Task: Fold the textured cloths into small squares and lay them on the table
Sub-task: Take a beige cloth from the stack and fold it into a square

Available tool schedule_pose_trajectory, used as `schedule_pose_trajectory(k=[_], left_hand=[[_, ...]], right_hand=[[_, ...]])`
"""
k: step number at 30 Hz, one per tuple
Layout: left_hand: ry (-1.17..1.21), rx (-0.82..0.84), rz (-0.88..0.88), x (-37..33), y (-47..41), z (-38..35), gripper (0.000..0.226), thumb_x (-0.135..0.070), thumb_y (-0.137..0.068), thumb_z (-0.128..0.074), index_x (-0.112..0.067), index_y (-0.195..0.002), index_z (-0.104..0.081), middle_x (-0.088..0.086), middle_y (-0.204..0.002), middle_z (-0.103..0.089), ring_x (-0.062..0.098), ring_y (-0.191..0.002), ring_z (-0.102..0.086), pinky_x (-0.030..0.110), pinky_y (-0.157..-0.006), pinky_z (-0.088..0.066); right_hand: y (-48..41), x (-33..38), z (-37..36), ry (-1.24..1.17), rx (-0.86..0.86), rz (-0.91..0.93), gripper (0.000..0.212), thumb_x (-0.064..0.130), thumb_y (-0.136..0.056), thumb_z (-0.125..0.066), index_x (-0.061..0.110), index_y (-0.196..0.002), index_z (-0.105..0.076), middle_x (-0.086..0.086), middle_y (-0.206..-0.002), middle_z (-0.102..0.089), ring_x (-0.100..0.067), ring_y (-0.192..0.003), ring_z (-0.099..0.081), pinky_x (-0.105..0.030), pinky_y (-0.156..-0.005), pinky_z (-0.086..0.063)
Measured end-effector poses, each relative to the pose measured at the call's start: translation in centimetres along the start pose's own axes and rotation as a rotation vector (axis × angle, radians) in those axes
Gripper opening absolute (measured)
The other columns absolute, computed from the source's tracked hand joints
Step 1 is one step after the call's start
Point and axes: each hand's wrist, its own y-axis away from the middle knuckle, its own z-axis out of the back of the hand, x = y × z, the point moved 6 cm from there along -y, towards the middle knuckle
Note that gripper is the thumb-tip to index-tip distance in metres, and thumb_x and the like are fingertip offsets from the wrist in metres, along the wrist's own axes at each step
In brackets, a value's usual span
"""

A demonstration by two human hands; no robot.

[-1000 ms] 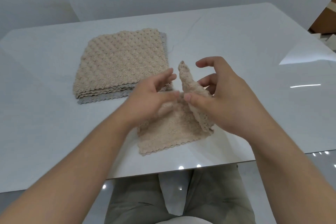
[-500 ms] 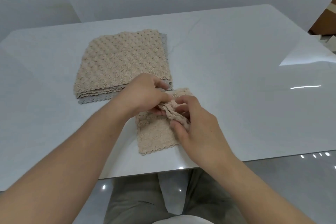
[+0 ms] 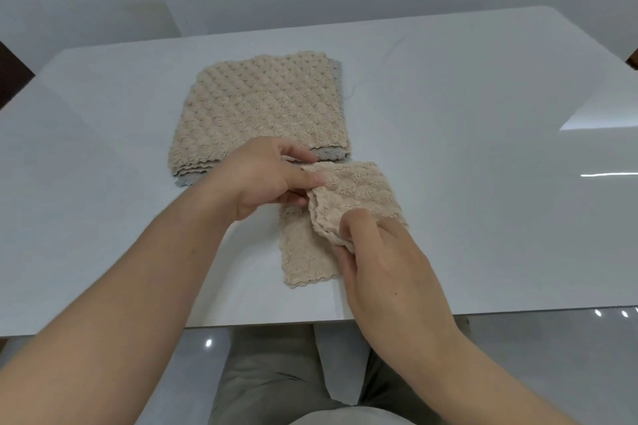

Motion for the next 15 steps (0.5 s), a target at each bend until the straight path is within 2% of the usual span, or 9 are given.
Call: schedule_pose_trajectory(k=[2,4,7,9,12,15], left_hand=[[0.001,-0.043,-0.014,0.5,0.0,0.8,0.031,-0.002,-0.082,-0.081,-0.010,-0.109,-0.068,0.020,-0.103,-0.074,0.021,-0.084,-0.072,0.027,-0.066,-0.060],[0.005,-0.081,-0.019,0.9,0.0,1.3,0.026,0.000,-0.083,-0.080,-0.011,-0.104,-0.069,0.020,-0.099,-0.071,0.020,-0.082,-0.070,0.024,-0.063,-0.058],[-0.027,-0.141,-0.031,1.4,-0.2,1.6,0.026,0.001,-0.083,-0.079,-0.007,-0.106,-0.069,0.011,-0.086,-0.069,0.015,-0.073,-0.069,0.024,-0.061,-0.060],[-0.119,-0.210,-0.066,1.8,-0.3,1.9,0.027,0.000,-0.082,-0.081,-0.009,-0.106,-0.070,0.007,-0.087,-0.068,0.015,-0.071,-0.070,0.029,-0.066,-0.063],[-0.215,-0.268,-0.097,2.4,-0.6,2.4,0.024,-0.004,-0.082,-0.083,-0.018,-0.099,-0.074,0.005,-0.091,-0.070,0.021,-0.081,-0.073,0.042,-0.081,-0.064],[-0.217,-0.287,-0.083,2.8,-0.8,2.7,0.025,-0.005,-0.081,-0.082,-0.020,-0.101,-0.076,0.003,-0.093,-0.073,0.022,-0.086,-0.074,0.045,-0.087,-0.062]], right_hand=[[-0.1,0.2,-0.4,-0.005,0.002,0.002,0.050,-0.011,-0.070,-0.077,0.020,-0.088,-0.042,0.006,-0.069,-0.046,-0.017,-0.071,-0.039,-0.037,-0.048,-0.043],[-0.1,0.3,-0.9,-0.013,0.010,0.030,0.045,-0.011,-0.071,-0.076,0.018,-0.091,-0.048,0.006,-0.072,-0.050,-0.018,-0.076,-0.043,-0.036,-0.051,-0.044],[0.0,0.9,-1.5,-0.043,0.017,0.154,0.042,-0.015,-0.072,-0.074,0.011,-0.103,-0.062,0.003,-0.089,-0.061,-0.021,-0.086,-0.051,-0.032,-0.068,-0.046],[0.1,1.3,-2.0,-0.037,0.024,0.226,0.046,-0.018,-0.073,-0.068,0.007,-0.111,-0.066,-0.002,-0.104,-0.063,-0.023,-0.091,-0.054,-0.032,-0.075,-0.046],[0.5,1.8,-2.5,-0.034,-0.006,0.274,0.047,-0.019,-0.075,-0.057,0.005,-0.114,-0.065,-0.006,-0.100,-0.059,-0.025,-0.085,-0.052,-0.035,-0.068,-0.047],[0.8,2.1,-2.8,-0.051,-0.053,0.320,0.039,-0.016,-0.081,-0.048,0.004,-0.109,-0.065,-0.006,-0.090,-0.058,-0.025,-0.078,-0.051,-0.037,-0.064,-0.048]])
